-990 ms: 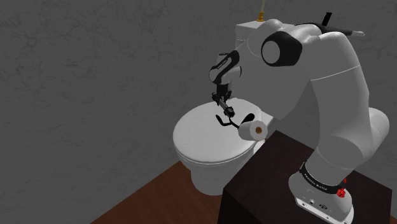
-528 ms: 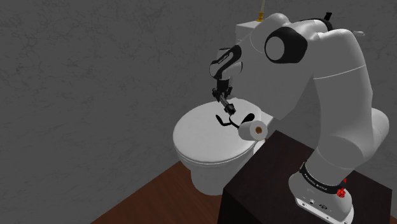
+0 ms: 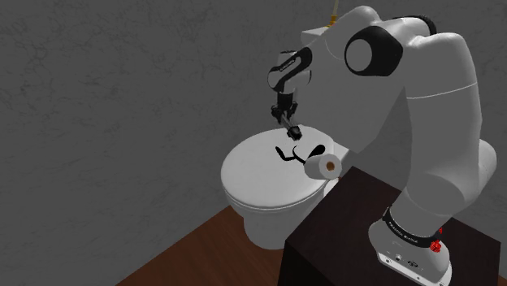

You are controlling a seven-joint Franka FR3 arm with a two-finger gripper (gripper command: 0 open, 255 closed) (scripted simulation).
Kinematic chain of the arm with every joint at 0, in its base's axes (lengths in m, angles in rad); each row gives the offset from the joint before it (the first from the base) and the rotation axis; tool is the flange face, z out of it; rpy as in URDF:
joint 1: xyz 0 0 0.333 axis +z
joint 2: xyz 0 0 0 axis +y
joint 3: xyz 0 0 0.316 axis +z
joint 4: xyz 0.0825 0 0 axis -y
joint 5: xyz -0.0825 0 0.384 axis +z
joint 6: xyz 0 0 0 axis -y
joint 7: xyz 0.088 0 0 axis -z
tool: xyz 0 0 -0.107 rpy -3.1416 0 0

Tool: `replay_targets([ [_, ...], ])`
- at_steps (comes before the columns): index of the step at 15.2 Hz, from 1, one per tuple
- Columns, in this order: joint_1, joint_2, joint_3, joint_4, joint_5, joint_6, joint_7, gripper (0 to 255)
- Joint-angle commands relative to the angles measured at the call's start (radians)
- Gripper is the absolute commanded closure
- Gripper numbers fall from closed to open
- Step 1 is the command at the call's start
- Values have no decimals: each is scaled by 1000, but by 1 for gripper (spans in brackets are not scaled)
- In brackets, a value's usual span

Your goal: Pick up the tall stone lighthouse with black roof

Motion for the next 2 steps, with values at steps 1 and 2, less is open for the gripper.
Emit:
replay_targets([
  [1,1,-11,-1,-1,-2,-10,1,255],
  [2,1,-11,-1,0,-2,-10,1,255],
])
